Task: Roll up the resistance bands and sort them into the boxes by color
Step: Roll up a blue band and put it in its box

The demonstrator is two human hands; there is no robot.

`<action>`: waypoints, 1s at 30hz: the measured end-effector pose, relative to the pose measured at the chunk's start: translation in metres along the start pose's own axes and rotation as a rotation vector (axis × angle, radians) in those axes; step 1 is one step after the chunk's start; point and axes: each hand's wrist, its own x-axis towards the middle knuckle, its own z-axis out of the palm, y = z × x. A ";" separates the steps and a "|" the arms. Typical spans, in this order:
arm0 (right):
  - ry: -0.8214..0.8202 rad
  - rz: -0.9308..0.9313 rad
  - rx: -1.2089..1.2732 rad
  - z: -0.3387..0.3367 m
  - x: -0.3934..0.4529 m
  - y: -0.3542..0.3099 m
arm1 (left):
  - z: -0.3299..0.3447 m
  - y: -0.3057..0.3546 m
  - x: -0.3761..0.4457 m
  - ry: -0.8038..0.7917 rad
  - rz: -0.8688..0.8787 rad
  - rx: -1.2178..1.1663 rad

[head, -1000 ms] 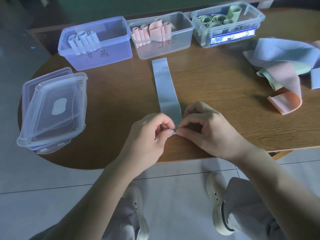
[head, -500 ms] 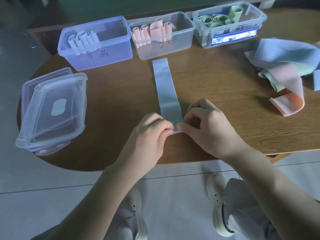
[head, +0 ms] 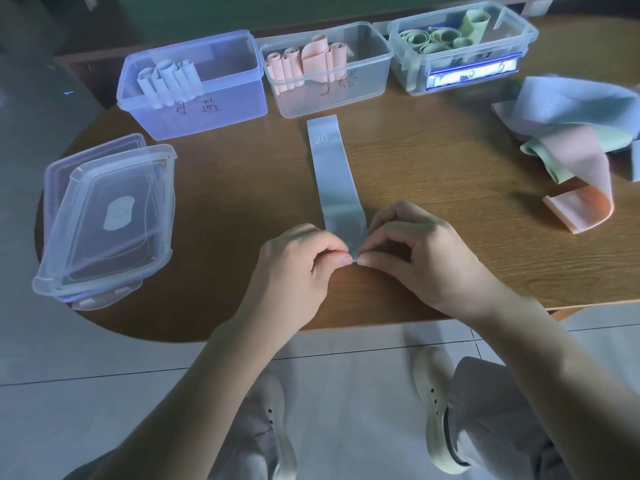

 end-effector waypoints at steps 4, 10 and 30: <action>-0.004 -0.014 -0.024 -0.001 0.001 0.002 | 0.002 0.002 -0.001 0.046 -0.026 0.005; 0.017 0.019 -0.020 0.001 0.004 -0.002 | 0.006 0.005 -0.004 0.023 0.021 0.034; 0.024 0.064 -0.031 0.004 0.011 0.000 | 0.003 0.002 0.005 0.097 -0.083 -0.014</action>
